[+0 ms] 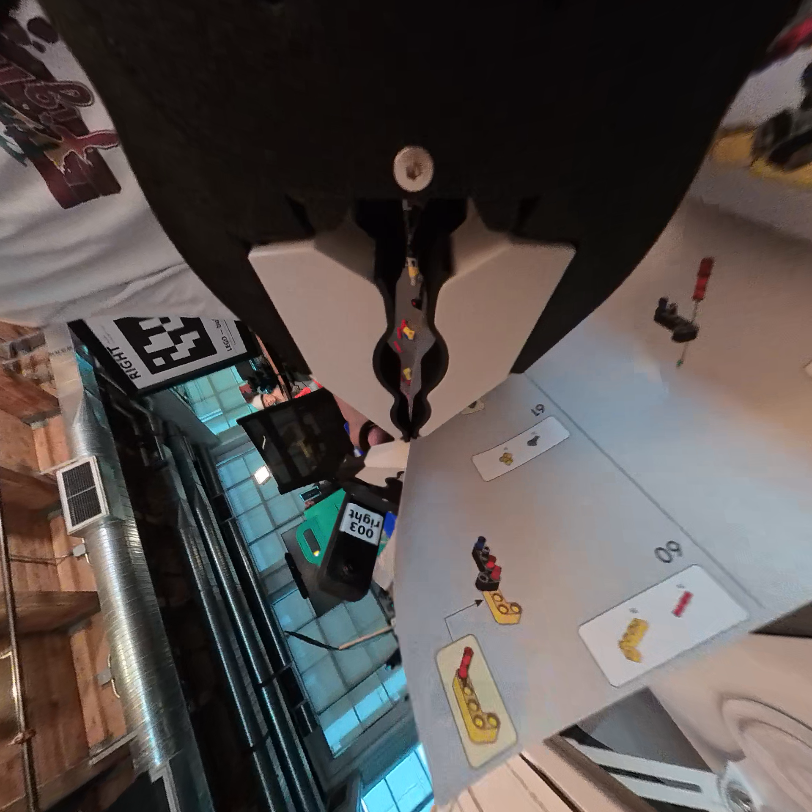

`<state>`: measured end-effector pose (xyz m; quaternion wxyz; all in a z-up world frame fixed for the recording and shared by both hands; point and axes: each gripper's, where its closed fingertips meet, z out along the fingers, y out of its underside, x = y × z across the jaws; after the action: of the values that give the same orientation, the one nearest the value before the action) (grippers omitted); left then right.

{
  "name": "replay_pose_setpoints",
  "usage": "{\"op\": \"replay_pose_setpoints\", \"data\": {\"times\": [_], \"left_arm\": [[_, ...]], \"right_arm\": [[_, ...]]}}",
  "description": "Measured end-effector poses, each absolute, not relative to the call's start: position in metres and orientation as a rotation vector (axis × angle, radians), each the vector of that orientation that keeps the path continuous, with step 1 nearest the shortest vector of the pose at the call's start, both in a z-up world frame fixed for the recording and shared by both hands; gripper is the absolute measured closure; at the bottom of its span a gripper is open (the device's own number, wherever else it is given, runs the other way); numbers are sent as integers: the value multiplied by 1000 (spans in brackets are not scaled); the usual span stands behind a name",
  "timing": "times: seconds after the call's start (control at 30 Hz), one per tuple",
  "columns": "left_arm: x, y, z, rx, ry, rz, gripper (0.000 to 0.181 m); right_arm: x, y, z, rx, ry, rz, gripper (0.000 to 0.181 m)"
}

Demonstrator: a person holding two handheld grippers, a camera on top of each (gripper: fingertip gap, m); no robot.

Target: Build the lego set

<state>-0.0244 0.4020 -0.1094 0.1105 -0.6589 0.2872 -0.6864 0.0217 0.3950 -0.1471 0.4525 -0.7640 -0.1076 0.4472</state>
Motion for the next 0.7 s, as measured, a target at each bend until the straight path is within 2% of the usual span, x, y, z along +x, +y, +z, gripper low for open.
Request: {"op": "replay_pose_setpoints", "data": {"times": [0.17,0.33,0.7], "left_arm": [[-57,423,-118,-2007,788,-1866,181],[-99,435,-119,-2031,724,-1779,181],[-173,450,-143,-2142,600,-1591,181]], "right_arm": [[45,397,-170,-2036,-241,906,136],[57,396,-181,-2096,-222,806,142],[83,395,-196,-2193,-189,598,140]]}}
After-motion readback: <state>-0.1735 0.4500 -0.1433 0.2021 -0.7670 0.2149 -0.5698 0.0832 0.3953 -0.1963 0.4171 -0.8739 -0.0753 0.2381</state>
